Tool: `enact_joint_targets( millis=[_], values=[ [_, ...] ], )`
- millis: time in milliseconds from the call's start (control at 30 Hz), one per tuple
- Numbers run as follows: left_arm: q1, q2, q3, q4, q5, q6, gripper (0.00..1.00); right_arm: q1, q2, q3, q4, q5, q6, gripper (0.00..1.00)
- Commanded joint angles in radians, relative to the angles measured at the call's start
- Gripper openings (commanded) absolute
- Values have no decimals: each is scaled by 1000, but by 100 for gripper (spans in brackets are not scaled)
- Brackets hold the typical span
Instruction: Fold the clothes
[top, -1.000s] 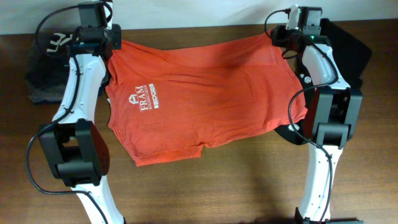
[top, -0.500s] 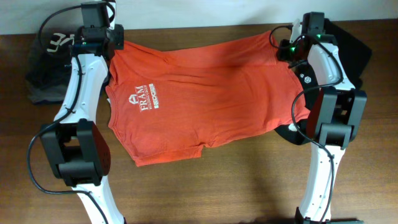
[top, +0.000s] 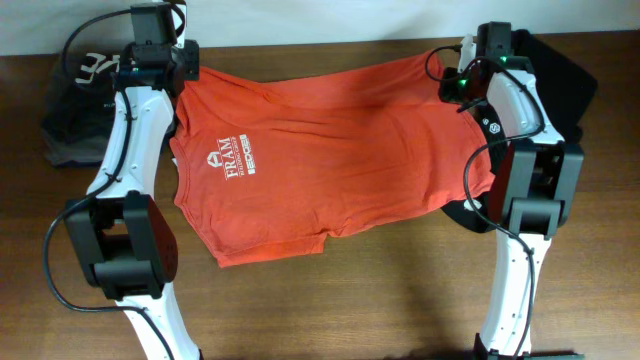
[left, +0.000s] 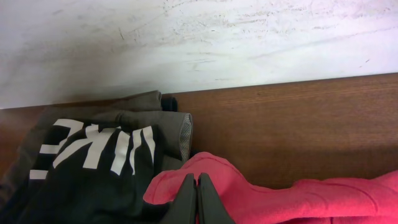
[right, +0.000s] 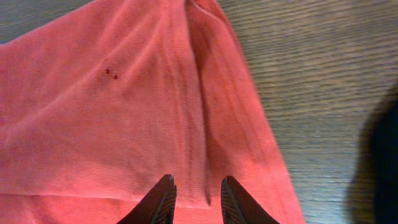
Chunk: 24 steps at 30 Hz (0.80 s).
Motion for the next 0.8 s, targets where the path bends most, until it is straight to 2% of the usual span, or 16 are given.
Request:
enact_joint_targets(
  millis=[0,600,667,767],
  values=[
    [0,5,5,2,7,-13,0,8,13,-9,4,13,-11,30],
    [0,5,5,2,7,-12,0,9,62,-9,28,12,-10,29],
    [0,5,5,2,7,-12,0,9,62,-9,31,10,-10,28],
    [0,5,5,2,7,-13,0,9,62,-9,34,0,-10,18]
  ],
)
